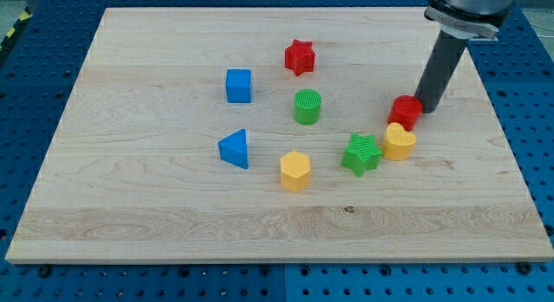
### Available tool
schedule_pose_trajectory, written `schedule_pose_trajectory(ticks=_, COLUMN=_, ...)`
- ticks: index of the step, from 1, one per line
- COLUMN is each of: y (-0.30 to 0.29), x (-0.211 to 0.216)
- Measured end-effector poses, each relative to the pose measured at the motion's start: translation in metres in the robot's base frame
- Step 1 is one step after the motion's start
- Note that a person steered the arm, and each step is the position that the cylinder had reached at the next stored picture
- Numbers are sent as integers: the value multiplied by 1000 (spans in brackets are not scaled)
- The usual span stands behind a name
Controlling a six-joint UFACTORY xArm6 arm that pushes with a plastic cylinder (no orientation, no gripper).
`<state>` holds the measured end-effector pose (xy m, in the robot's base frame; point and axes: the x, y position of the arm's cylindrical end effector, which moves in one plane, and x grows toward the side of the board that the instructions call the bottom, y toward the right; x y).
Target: Push the yellow heart into the green star
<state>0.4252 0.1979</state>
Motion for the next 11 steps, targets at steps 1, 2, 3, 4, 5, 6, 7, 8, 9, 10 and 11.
schedule_pose_trajectory(ticks=1, y=0, x=19)
schedule_pose_trajectory(ticks=2, y=0, x=35)
schedule_pose_trajectory(ticks=3, y=0, x=45)
schedule_pose_trajectory(ticks=4, y=-6, x=51)
schedule_pose_trajectory(ticks=5, y=-17, x=52)
schedule_pose_trajectory(ticks=6, y=-29, x=55)
schedule_pose_trajectory(ticks=7, y=-38, x=59)
schedule_pose_trajectory(ticks=8, y=-41, x=75)
schedule_pose_trajectory(ticks=9, y=-41, x=93)
schedule_pose_trajectory(ticks=10, y=-45, x=112)
schedule_pose_trajectory(ticks=11, y=-53, x=114)
